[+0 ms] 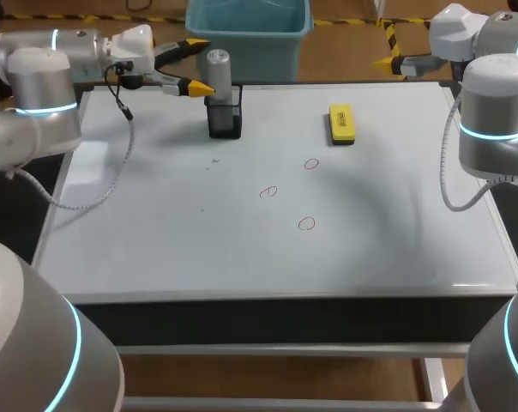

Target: Pick up the inspection probe, press it on each red-marked spot on the whiteboard one by one, put down the probe, pick up the eraser, and wipe off all the red marks.

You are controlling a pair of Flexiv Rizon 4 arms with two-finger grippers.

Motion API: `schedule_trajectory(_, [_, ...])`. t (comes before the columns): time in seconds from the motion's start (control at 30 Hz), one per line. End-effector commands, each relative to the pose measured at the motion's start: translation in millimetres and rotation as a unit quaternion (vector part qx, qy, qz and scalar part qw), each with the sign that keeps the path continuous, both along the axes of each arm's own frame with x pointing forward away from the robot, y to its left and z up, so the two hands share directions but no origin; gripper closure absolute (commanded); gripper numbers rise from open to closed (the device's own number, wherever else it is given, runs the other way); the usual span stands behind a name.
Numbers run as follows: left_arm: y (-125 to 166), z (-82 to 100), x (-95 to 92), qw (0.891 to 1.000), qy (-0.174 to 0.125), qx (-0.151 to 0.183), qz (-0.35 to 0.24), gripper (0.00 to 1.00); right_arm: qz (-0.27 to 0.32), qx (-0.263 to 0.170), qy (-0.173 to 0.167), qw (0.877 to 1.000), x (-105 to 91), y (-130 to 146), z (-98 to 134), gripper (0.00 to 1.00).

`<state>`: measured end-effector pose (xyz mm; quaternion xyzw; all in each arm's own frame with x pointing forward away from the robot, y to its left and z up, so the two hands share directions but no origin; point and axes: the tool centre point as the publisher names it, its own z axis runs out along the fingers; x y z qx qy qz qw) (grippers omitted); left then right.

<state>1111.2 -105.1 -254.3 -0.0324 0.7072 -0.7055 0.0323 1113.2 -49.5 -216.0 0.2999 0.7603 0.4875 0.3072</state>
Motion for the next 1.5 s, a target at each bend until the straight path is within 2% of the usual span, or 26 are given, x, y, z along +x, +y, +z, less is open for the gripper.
schedule_trajectory(0.03, [-8, -11.4, 16.9, 1.000, 0.000, -0.009, -0.026, 0.00, 0.000, 0.000, 0.001, 1.000, 0.3, 0, 0, 0.00])
schedule_trajectory(0.53, [-32, -14.0, 27.2, 0.999, -0.009, -0.025, -0.021, 0.00, 0.000, 0.000, 0.001, 1.000, 0.3, 0, 0, 0.00])
schedule_trajectory(0.87, [-47, -14.3, 16.4, 1.000, -0.003, -0.021, -0.010, 0.00, 0.000, 0.000, 0.001, 1.000, 0.3, 0, 0, 0.00])
schedule_trajectory(1.3, [-42, -16.0, 8.0, 1.000, 0.003, -0.022, -0.004, 0.00, 0.000, 0.000, 0.001, 1.000, 0.3, 0, 0, 0.00])
schedule_trajectory(1.5, [-43, -17.7, 9.8, 1.000, 0.006, -0.022, -0.009, 0.00, 0.000, 0.000, 0.001, 1.000, 0.3, 0, 0, 0.00])
